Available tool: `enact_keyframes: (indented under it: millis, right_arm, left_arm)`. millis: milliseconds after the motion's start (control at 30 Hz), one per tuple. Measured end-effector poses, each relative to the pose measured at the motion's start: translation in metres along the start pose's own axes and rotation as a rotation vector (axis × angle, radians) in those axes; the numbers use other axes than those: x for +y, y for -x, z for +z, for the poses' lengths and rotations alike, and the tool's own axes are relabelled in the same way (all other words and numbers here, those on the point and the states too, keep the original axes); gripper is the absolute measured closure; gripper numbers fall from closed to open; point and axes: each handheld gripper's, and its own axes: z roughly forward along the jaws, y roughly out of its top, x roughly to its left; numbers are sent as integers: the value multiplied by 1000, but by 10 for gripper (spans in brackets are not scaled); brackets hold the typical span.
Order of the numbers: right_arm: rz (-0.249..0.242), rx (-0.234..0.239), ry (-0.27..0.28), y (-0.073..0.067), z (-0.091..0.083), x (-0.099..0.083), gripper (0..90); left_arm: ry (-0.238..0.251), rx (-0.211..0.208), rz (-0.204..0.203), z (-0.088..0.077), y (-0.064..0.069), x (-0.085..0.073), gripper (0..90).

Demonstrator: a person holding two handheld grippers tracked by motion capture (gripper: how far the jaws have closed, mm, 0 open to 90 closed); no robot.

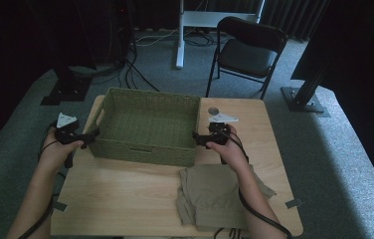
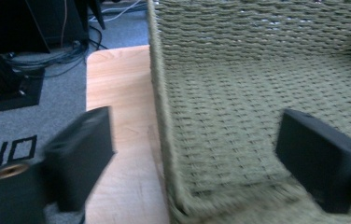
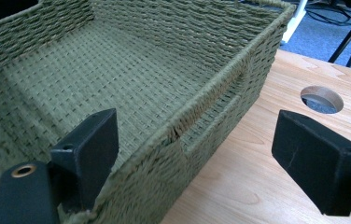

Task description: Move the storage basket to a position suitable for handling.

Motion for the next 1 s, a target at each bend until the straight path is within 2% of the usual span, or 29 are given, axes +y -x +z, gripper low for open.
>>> enact_keyframes:
  millis: [67,100,133,167,200,233,267,367,400,533,633,667,767,800,867,933,1000]
  right_arm:
    - [4,-4,2,0,2,0,145]
    - [12,-11,-2,-1,5,-1,145]
    - [12,-11,-2,-1,5,-1,145]
    - [13,-14,-8,-1,8,-2,158]
    - [13,-14,-8,-1,8,-2,158]
    - [-1,-23,-15,-3,10,-3,169]
    - [-1,-23,-15,-3,10,-3,169]
    - [-19,-19,-17,-7,13,-5,241]
    - [-19,-19,-9,-8,13,-5,278]
    - [-29,-30,-4,-11,14,-4,336]
    - [-33,-36,-4,-14,16,-5,388]
    - [-21,-31,-10,-15,16,-5,424]
    - [-8,-20,-19,-17,16,-4,482]
    - [-31,-27,-30,-21,16,-2,545]
    - [-39,-49,-36,-23,16,-2,555]
    - [-24,-56,-37,-22,16,-1,565]
    - [-15,-61,-38,-21,17,-1,573]
  left_arm:
    - [-2,23,2,4,-3,-1,165]
    - [-20,37,13,7,-5,-2,249]
    - [-26,49,17,9,-7,-3,249]
    - [-26,74,21,11,-10,-4,373]
    - [-26,74,21,11,-10,-4,417]
    - [-29,94,31,12,-12,-6,428]
    - [-29,94,31,12,-12,-6,496]
    - [-35,69,8,16,-13,-10,518]
    - [-40,71,11,17,-12,-11,547]
    - [-29,59,-23,21,-10,-14,615]
    - [-36,36,-33,22,-5,-14,722]
    - [-39,34,-33,22,-4,-13,782]
    - [-56,49,-21,20,-1,-12,804]
    - [-54,51,-28,20,0,-13,823]
    - [-45,54,-38,19,1,-15,826]
    - [-40,56,-54,18,3,-16,829]
    - [-38,59,-54,16,5,-17,828]
